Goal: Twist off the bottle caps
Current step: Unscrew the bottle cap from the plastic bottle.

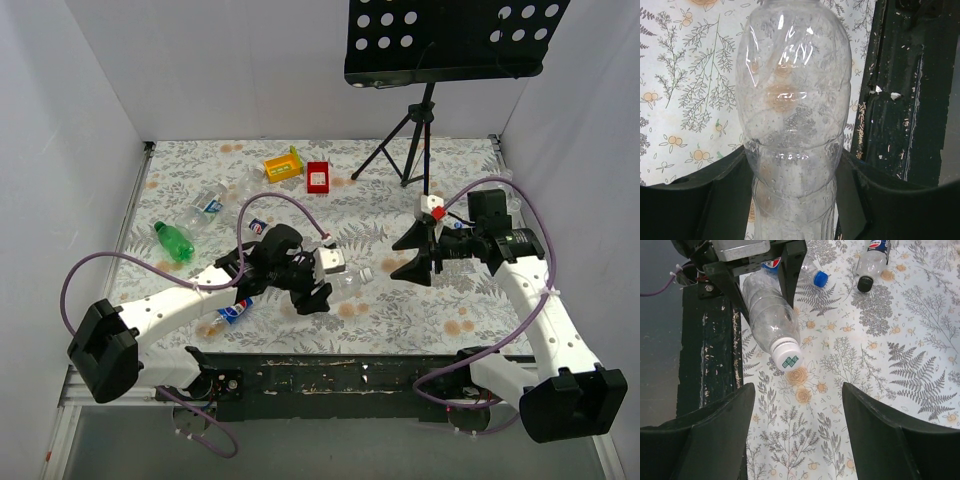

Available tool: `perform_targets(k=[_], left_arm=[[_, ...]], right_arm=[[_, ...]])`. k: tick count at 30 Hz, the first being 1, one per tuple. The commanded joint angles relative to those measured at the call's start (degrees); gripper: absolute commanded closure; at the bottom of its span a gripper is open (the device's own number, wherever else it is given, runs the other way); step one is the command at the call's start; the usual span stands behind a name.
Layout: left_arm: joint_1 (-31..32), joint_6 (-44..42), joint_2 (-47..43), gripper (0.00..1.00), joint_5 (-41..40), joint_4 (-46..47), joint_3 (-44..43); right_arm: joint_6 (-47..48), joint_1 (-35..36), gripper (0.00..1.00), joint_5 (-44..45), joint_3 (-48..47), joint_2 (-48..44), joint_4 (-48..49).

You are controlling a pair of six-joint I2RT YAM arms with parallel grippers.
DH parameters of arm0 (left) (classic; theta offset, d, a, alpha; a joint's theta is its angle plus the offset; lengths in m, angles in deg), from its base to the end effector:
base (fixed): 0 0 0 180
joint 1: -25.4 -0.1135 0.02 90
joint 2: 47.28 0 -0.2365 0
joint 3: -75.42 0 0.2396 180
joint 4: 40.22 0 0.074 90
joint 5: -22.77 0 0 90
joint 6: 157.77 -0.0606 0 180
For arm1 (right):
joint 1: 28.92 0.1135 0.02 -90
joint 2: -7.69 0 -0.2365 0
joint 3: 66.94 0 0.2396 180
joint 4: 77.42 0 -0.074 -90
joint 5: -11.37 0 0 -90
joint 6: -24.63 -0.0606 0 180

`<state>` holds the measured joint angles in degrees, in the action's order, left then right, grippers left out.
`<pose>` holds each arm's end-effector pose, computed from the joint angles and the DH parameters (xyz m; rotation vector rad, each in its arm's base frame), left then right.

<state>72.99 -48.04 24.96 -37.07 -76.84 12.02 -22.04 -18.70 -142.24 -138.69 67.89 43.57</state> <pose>0.1618 -0.2223 0.2118 0.8825 2.3952 -1.1449 0.1926 0.0899 0.2923 -1.3128 1.5454 0.9531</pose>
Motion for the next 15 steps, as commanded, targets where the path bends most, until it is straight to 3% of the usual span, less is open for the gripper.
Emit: perform_targets(k=[1, 15], left_arm=[[1.1, 0.9, -2.5, 0.88, -2.7, 1.6, 0.5], [4.8, 2.7, -1.6, 0.88, -11.8, 3.8, 0.0]], right_arm=[[-5.7, -1.3, 0.22, -1.1, -0.7, 0.3, 0.7], [-25.2, -1.8, 0.23, 0.6, -0.2, 3.5, 6.3]])
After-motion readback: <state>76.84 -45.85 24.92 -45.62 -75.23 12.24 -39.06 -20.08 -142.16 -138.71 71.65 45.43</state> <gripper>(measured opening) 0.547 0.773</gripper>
